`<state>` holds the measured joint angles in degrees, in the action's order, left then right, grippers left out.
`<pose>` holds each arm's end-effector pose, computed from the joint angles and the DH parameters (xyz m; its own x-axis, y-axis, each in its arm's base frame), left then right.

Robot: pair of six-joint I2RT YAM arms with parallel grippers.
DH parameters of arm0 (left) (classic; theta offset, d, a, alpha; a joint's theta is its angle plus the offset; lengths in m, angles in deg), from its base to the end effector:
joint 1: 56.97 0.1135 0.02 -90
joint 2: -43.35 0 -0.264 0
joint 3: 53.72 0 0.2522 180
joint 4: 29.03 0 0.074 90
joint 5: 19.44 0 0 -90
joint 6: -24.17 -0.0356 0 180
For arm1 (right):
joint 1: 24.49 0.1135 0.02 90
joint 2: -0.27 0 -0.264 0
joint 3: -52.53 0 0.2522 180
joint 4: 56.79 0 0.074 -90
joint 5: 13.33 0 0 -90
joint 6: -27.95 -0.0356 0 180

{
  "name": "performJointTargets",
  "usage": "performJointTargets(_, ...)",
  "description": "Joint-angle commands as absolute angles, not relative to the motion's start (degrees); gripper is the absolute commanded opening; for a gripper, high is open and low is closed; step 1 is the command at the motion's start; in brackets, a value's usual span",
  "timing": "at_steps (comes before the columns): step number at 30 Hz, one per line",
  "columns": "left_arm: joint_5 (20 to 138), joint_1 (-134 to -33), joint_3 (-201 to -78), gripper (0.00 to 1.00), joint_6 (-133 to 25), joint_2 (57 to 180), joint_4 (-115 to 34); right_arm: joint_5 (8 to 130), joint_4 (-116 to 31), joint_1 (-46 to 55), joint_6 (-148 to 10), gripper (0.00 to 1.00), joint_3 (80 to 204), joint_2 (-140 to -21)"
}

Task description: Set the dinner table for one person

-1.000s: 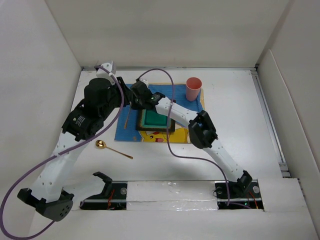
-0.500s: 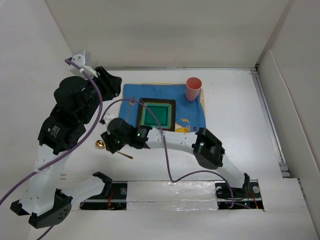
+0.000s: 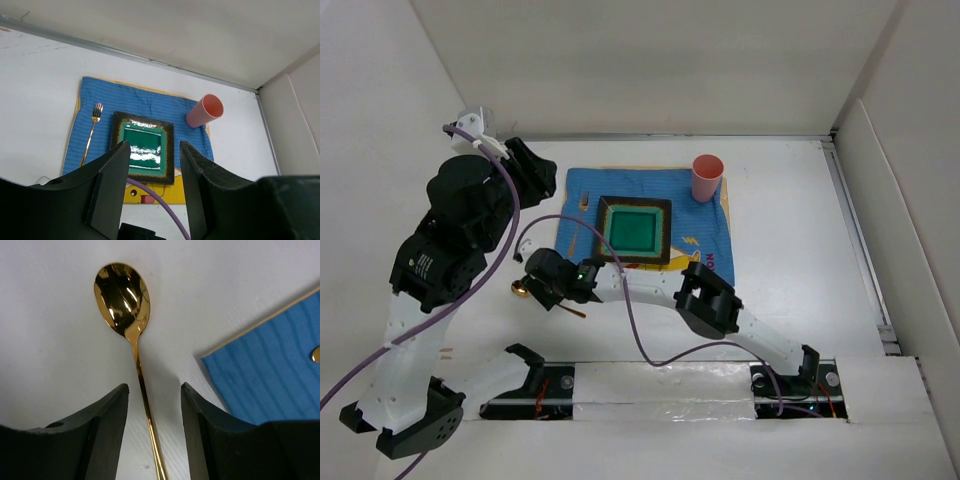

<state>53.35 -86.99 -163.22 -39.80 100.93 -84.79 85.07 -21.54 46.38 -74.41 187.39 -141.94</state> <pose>0.1280 -0.0618 0.5276 -0.1497 -0.3977 -0.9052 0.1743 0.8906 -0.4201 0.1882 0.5266 0.1691 -0.4092 -0.5335 -0.7402 -0.8311 0.5528 0.0610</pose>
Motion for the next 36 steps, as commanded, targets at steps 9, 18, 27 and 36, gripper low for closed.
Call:
performJointTargets(9,51.2,-87.2,-163.2,0.41,-40.4,100.3,-83.2,90.5,-23.1,49.0,-71.4,0.39,186.7,-145.5)
performJointTargets(18,50.1,-87.2,-160.8,0.41,-40.6,99.9,-80.7,96.4,-22.2,50.8,-74.5,0.00,182.8,-140.3)
performJointTargets(27,51.9,-87.2,-157.9,0.43,-40.8,101.7,-72.2,93.5,-24.0,38.7,-83.9,0.00,167.7,-112.5)
performJointTargets(36,59.6,-87.2,-149.5,0.44,-39.5,104.4,-64.0,95.0,-28.1,17.0,-95.1,0.00,140.3,-96.1)
